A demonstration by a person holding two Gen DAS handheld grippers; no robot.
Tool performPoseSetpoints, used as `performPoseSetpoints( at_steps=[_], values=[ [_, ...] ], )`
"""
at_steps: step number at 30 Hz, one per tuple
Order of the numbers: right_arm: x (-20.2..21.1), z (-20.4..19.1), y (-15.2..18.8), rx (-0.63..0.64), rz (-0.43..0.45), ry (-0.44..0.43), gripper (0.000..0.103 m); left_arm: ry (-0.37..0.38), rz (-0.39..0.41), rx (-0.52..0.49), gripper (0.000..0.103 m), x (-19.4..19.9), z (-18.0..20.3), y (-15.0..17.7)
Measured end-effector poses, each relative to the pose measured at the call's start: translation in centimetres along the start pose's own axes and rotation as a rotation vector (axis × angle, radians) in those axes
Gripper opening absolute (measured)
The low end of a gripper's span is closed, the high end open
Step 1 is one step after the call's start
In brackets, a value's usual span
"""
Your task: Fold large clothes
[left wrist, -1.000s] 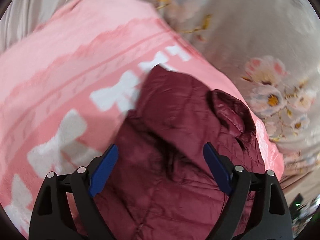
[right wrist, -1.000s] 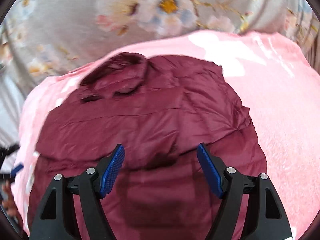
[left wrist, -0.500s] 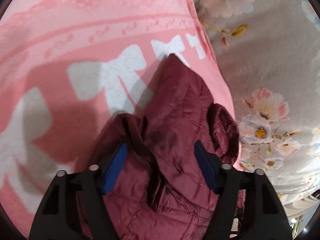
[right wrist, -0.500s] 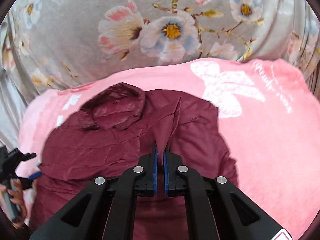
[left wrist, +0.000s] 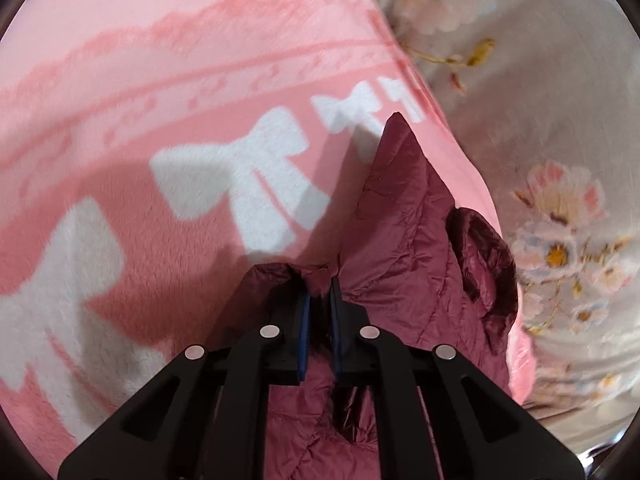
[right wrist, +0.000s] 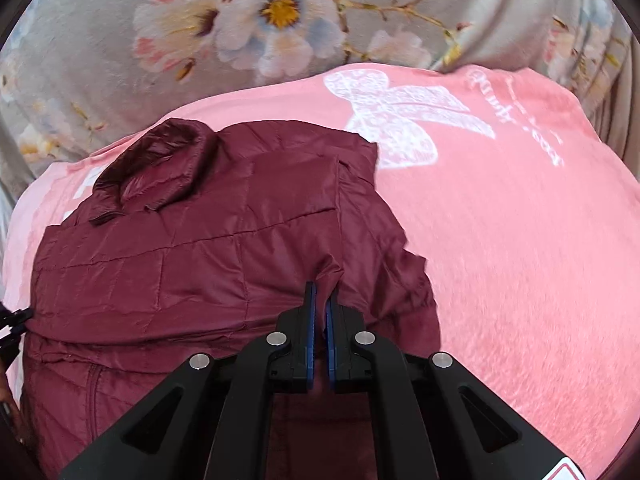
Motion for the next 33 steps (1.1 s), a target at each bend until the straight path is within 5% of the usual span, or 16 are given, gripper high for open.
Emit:
performPoseSetpoints(
  at_steps=[10, 14, 18, 21, 26, 29, 33],
  values=[
    [-1.8, 0.3, 1.3, 0.041, -0.069, 0.042, 0.003, -0.122, 0.017, -0.140, 0.007, -1.9, 0.6, 1.1],
    [1.6, 1.3, 1.4, 0.010, -0.018, 0.047, 0.018, -0.162, 0.019, -0.220, 0.021, 0.4, 0.5, 1.6],
    [5.3, 0.0, 0.5, 0.059, 0.075, 0.054, 0.019, -0.226, 0.092, -0.340, 0.031, 4.5, 1.9, 1.8],
    [6.1, -3.4, -0.6, 0.100, 0.088, -0.029, 0.019, -0.178, 0.121, -0.382, 0.037, 5.8, 5.1, 1.3],
    [3.5, -12.2, -0.6, 0.207, 0.000, -0.220, 0.019, -0.213, 0.030, -0.476, 0.042, 0.3, 9.4, 2.7],
    [0.9, -15.3, 1.2, 0.299, -0.064, -0.208, 0.018, -0.252, -0.041, -0.469, 0.042, -3.2, 8.3, 4.3],
    [-1.5, -13.9, 3.4, 0.326, -0.097, -0.144, 0.012, -0.277, 0.023, -0.516, 0.045, -3.6, 7.0, 5.2]
  ],
)
Point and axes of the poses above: each gripper's, at about its wrist camera, not at the fingertips, and x roughly against the way its jaws point, z to its right, y to its underside, the point moved 4 cm from there along -x, roughly the way its jaws point
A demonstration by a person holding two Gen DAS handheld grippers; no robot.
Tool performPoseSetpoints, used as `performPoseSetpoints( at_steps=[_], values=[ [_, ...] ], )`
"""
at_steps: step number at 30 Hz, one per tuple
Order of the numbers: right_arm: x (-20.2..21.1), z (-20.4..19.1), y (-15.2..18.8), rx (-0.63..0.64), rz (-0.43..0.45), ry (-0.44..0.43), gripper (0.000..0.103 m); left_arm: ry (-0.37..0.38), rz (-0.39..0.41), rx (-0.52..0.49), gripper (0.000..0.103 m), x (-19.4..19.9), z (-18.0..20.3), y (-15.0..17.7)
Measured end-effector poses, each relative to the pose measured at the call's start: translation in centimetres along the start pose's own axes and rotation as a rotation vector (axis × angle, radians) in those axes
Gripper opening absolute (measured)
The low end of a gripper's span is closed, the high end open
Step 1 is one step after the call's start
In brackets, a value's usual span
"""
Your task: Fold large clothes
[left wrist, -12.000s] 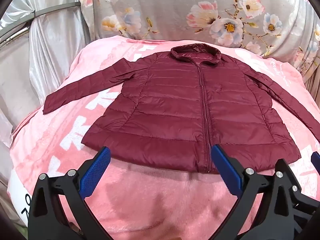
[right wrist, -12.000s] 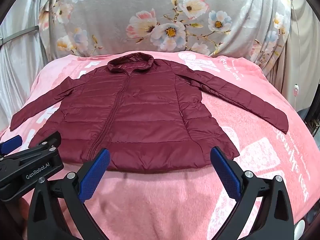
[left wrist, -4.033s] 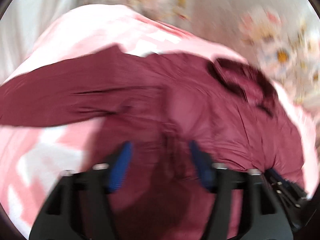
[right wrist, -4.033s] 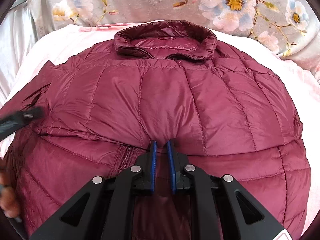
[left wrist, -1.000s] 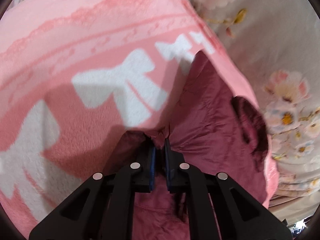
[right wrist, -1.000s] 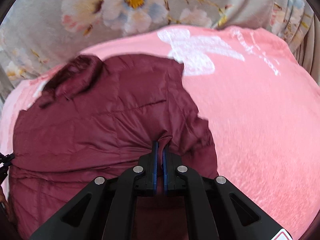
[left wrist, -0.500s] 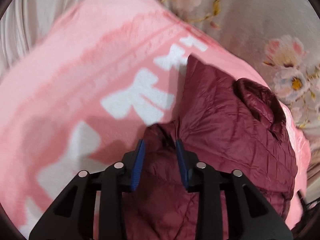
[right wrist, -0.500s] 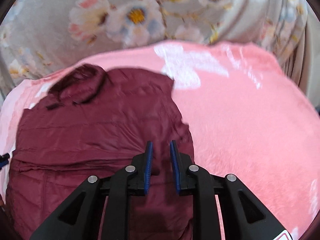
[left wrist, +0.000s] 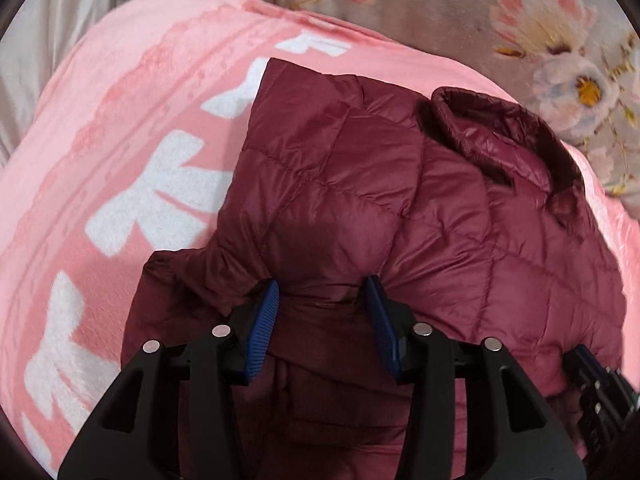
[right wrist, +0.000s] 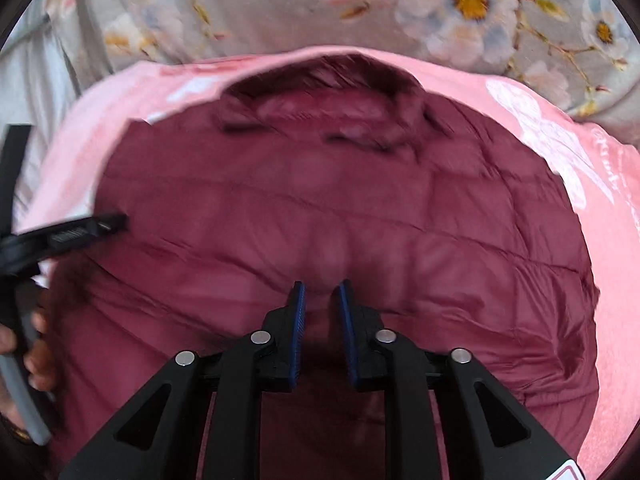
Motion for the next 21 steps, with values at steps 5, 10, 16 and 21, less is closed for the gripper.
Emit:
performPoseSetpoints(
  at_steps=[5, 10, 16, 21],
  values=[
    [1.7, 6.3, 1.9, -0.136, 0.016, 0.063, 0.009, -0.008, 0.025, -0.060, 0.045, 0.1, -0.5, 0.7],
    [3.5, 13.7, 4.6, -0.301, 0.011, 0.114, 0.000, -0.018, 0.031, -0.064, 0.045, 0.6, -0.9, 1.2],
    [7.4, 16.3, 3.9, -0.403, 0.051, 0.133, 0.016, 0.057, -0.004, -0.014, 0.047, 3.6, -1.6, 0.6],
    [6.1, 12.4, -1.5, -0.438, 0.069, -0.163, 0.028, 0.313, -0.042, 0.105, 0.069, 4.2, 1.6, -4.5]
  ],
)
Point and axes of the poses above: each gripper's, at about its wrist camera, not at the fingertips, and x roughly against the way its jaws point, z to its right, y to its underside, the point moved 4 cm from there along -x, roughly the way its jaws point
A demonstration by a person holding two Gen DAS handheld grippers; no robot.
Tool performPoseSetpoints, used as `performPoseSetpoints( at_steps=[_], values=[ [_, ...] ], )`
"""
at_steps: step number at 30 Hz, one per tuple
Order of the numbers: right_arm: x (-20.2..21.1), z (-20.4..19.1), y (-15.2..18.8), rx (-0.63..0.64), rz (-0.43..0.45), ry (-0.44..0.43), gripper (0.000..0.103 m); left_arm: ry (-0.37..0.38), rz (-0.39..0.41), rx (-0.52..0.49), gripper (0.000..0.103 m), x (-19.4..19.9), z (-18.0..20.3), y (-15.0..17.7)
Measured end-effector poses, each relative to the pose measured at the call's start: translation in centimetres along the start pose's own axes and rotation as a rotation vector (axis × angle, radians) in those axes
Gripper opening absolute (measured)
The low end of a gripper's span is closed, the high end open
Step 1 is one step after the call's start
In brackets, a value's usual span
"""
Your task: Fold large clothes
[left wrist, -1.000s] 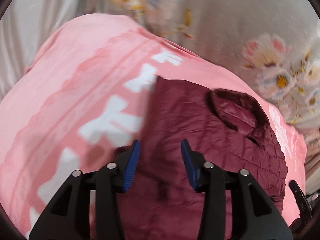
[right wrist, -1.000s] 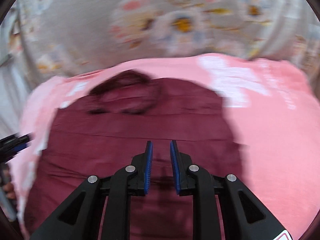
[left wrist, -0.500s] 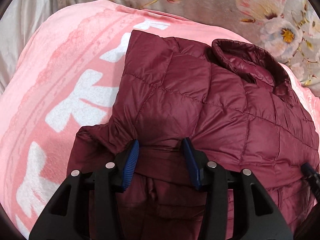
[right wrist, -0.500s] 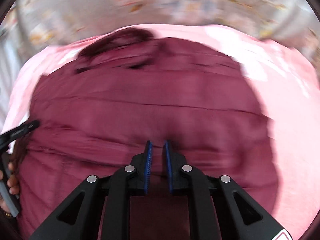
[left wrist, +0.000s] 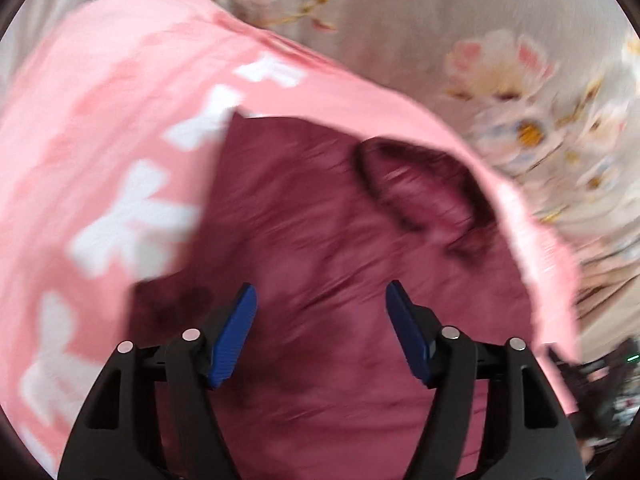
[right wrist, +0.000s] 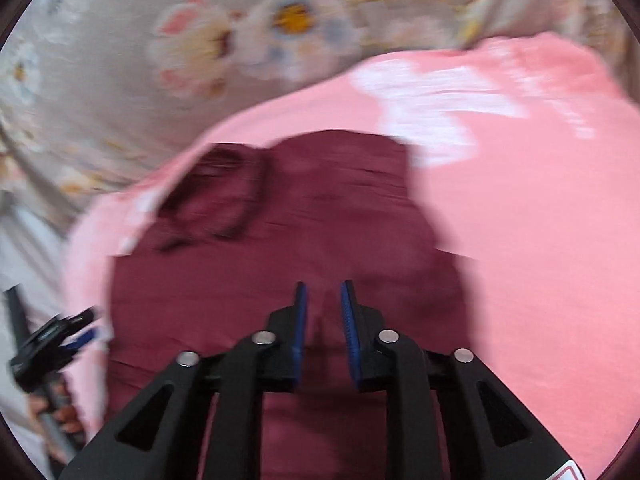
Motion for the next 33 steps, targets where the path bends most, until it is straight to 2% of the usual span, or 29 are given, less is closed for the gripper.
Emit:
performPoseSetpoints(
  at_steps=[2, 5, 8, 10, 11, 12, 13, 14, 15, 18, 21, 24, 28, 33],
  values=[
    [-2.4, -2.8, -1.0, 0.004, -0.016, -0.099, 0.038, 0.070, -0.041, 0.047, 0.070, -2.2, 1.4, -1.6],
    [-6.6, -5.5, -2.3, -0.017, -0.054, -0.160, 0.040, 0.178, -0.110, 0.155, 0.070, -6.2, 1.9, -3.4],
    [-10.2, -5.5, -3.1, -0.135, -0.107, -0.233, 0.040, 0.227, -0.158, 0.305, 0.070, -10.3, 1.2, -4.4],
    [-12.1, -5.1, -3.5, -0.206, -0.127, -0.237, 0.040, 0.214, -0.162, 0.309, 0.068, -11.7, 1.4, -4.9],
    [-13.0, -5.0, -3.7, -0.221, -0.128, -0.231, 0.040, 0.202, -0.162, 0.285, 0.067, -12.3, 1.7, -5.1],
    [-13.6, -5.1, -3.9, -0.216, -0.131, -0.224, 0.038, 0.190, -0.164, 0.265, 0.059, -12.6, 2.1, -5.2],
    [-13.8, -5.1, -3.9, -0.209, -0.133, -0.218, 0.031, 0.170, -0.172, 0.236, 0.053, -13.1, 2.4, -5.2],
    [-13.9, -5.3, -4.0, -0.192, -0.129, -0.216, 0.016, 0.159, -0.180, 0.214, 0.035, -13.2, 2.5, -5.1],
    [-14.0, -5.6, -4.1, -0.167, -0.125, -0.202, 0.011, 0.144, -0.191, 0.192, 0.013, -13.3, 2.6, -4.9],
    [-12.9, -6.2, -4.4, -0.033, -0.076, -0.124, 0.009, 0.096, -0.184, 0.098, 0.009, -13.0, 2.8, -4.3],
    [-11.5, -7.1, -3.7, 0.149, -0.031, -0.028, 0.008, 0.031, -0.129, -0.035, 0.009, -12.0, 3.1, -3.3],
    [-12.4, -7.3, -2.2, 0.271, -0.048, 0.063, 0.008, 0.003, -0.105, -0.089, 0.009, -12.3, 3.2, -2.4],
    [-13.9, -6.5, -1.1, 0.324, -0.061, 0.107, 0.007, -0.040, -0.056, -0.172, 0.010, -12.7, 3.6, -1.5],
    [-14.0, -5.8, -1.0, 0.326, -0.056, 0.092, 0.007, -0.095, 0.003, -0.261, 0.011, -12.7, 4.1, -0.8]
  ],
)
Point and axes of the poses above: each gripper's, at about its wrist camera, not at the fingertips, and x roughly against the way its jaws point, z to its right, y to its underside, the point moved 4 cm from there along -x, roughly the way its jaws point
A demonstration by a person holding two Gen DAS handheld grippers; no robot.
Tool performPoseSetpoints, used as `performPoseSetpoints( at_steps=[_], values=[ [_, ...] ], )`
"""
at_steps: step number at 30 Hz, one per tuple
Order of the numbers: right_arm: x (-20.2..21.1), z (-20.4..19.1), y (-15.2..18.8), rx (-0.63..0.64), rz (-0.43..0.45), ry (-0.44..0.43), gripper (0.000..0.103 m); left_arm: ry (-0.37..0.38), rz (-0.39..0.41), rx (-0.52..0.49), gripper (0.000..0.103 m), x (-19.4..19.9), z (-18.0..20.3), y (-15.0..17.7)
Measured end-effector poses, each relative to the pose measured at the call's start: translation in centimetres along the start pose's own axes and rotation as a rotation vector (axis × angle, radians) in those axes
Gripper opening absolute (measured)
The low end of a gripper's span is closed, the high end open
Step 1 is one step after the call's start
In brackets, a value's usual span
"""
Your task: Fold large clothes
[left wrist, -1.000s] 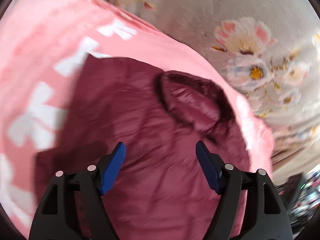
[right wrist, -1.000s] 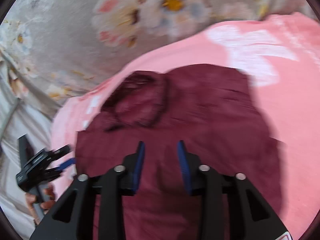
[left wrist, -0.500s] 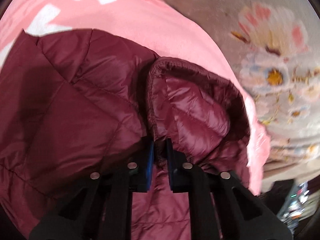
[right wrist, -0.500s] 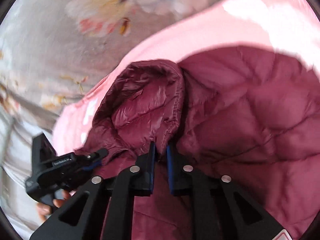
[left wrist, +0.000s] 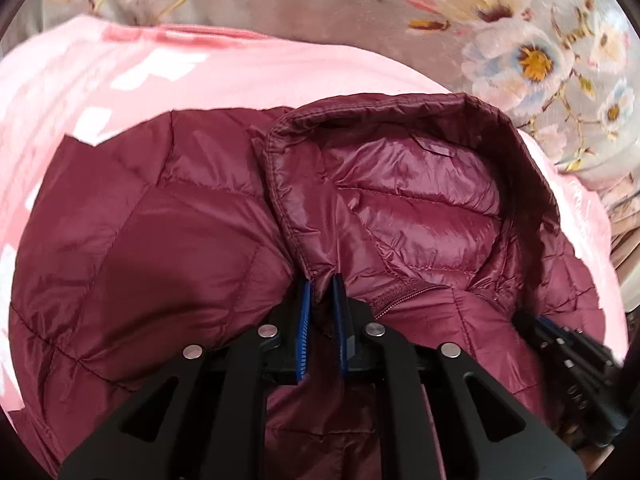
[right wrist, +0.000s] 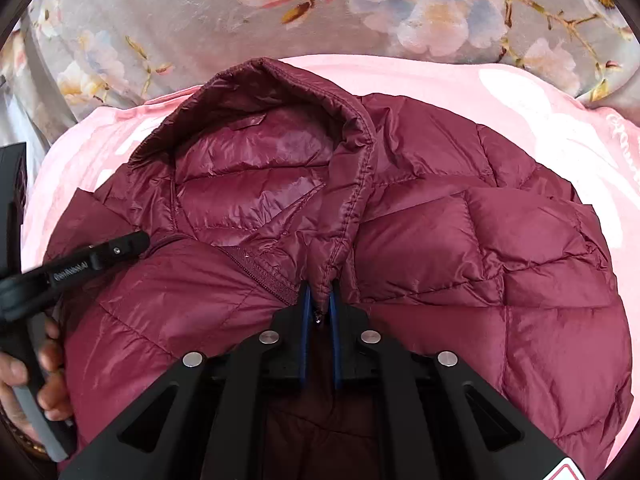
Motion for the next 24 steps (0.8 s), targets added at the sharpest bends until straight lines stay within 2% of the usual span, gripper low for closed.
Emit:
performPoseSetpoints(
  at_steps=[4, 6, 8, 10, 12, 13, 14, 15, 16, 19, 22, 24],
  values=[
    [1.2, 1.0, 0.0, -0.080, -0.038, -0.070, 0.010, 0.025, -0.013, 0.019, 0.016, 1.3, -0.2, -0.1],
    [2.8, 2.0, 0.0, -0.148, -0.045, -0.105, 0.016, 0.041, -0.018, 0.034, 0.026, 2.8, -0.8, -0.5],
    [4.6, 3.1, -1.1, -0.216, -0.012, -0.149, 0.017, 0.058, 0.004, 0.058, 0.033, 4.4, -1.3, -1.9],
    [5.4, 3.8, -3.0, -0.284, 0.017, -0.205, 0.019, 0.092, 0.018, 0.112, 0.043, 5.1, -1.4, -4.1],
    [4.9, 4.1, -5.0, -0.387, 0.019, -0.309, 0.027, 0.170, 0.016, 0.216, 0.062, 5.1, -1.5, -6.8],
    [4.4, 4.3, -5.7, -0.435, 0.017, -0.355, 0.036, 0.222, 0.008, 0.277, 0.065, 4.8, -1.5, -8.1],
    [3.4, 4.5, -6.8, -0.518, 0.011, -0.427, 0.038, 0.250, -0.008, 0.332, 0.069, 4.2, -1.6, -8.8],
    [2.6, 4.5, -7.5, -0.563, 0.005, -0.462, 0.038, 0.277, -0.031, 0.393, 0.071, 3.7, -1.8, -9.4],
    [1.6, 4.5, -8.2, -0.608, -0.004, -0.491, 0.038, 0.316, -0.066, 0.485, 0.071, 2.5, -2.3, -9.9],
    [-0.4, 4.4, -9.6, -0.695, -0.022, -0.533, 0.038, 0.352, -0.152, 0.631, 0.071, -0.6, -3.0, -10.2],
    [-2.0, 5.5, -10.4, -0.759, -0.023, -0.479, 0.038, 0.290, -0.190, 0.651, 0.067, -2.4, -3.3, -9.6],
    [-2.8, 6.1, -10.6, -0.741, -0.031, -0.398, 0.031, 0.205, -0.216, 0.565, 0.045, -3.2, -2.9, -9.4]
  ],
)
Point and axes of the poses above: each gripper's, at about its wrist camera, not at the fingertips, and x roughly against the way its jaws point, z to its right, y to its underside, the point moved 4 cm from there along -x, roughly the way its jaws point
